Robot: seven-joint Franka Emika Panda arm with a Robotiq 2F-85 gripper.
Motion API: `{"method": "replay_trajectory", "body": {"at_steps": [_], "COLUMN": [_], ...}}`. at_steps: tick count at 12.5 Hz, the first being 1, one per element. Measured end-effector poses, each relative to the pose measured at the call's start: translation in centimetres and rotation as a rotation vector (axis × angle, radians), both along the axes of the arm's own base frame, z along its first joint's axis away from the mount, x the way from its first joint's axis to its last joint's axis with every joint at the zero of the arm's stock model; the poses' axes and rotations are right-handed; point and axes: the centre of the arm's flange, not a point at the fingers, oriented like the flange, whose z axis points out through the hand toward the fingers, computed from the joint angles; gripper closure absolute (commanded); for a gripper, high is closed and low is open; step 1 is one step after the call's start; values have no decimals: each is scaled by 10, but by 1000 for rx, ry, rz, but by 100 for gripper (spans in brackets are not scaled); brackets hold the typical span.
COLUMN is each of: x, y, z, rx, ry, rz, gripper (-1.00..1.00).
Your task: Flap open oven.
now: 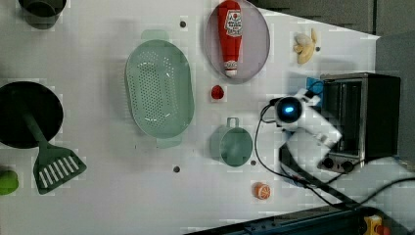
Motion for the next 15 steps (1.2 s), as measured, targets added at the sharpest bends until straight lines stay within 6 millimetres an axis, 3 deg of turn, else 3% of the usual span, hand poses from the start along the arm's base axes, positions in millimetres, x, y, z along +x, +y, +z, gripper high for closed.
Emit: {"method": "replay_trajectory", "body": {"at_steps": [2, 4, 9, 12, 15], "x": [-1, 7, 17, 31, 57], "y": [10, 17, 22, 27, 41], "z": [-25, -36, -34, -10, 50], "rx": [-76, -152, -181, -76, 73], "ry": [19, 7, -43, -119, -251], "rz": [12, 1, -36, -122, -255], "gripper": [65, 65, 65, 65, 65]}}
